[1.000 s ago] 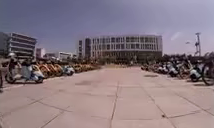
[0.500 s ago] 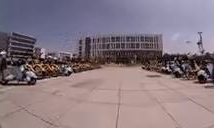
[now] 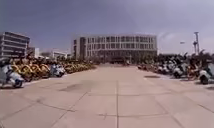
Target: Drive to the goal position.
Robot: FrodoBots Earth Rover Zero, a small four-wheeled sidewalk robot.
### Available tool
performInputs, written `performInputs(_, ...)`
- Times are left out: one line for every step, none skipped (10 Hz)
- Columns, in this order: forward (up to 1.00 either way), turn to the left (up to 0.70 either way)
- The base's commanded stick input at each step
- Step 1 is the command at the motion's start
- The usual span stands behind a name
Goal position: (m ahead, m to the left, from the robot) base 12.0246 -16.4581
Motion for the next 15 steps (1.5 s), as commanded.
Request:
performInputs(0.7, -0.06)
performInputs(0.7, 0.0)
performInputs(0.7, 0.0)
performInputs(0.7, 0.0)
performInputs(0.7, 0.0)
performInputs(0.7, 0.0)
performInputs(0.7, 0.0)
performInputs(0.7, -0.33)
performInputs(0.7, -0.17)
performInputs(0.7, 0.0)
performInputs(0.7, 0.01)
performInputs(0.7, 0.01)
performInputs(0.7, 0.01)
performInputs(0.7, 0.01)
performInputs(0.7, 0.01)
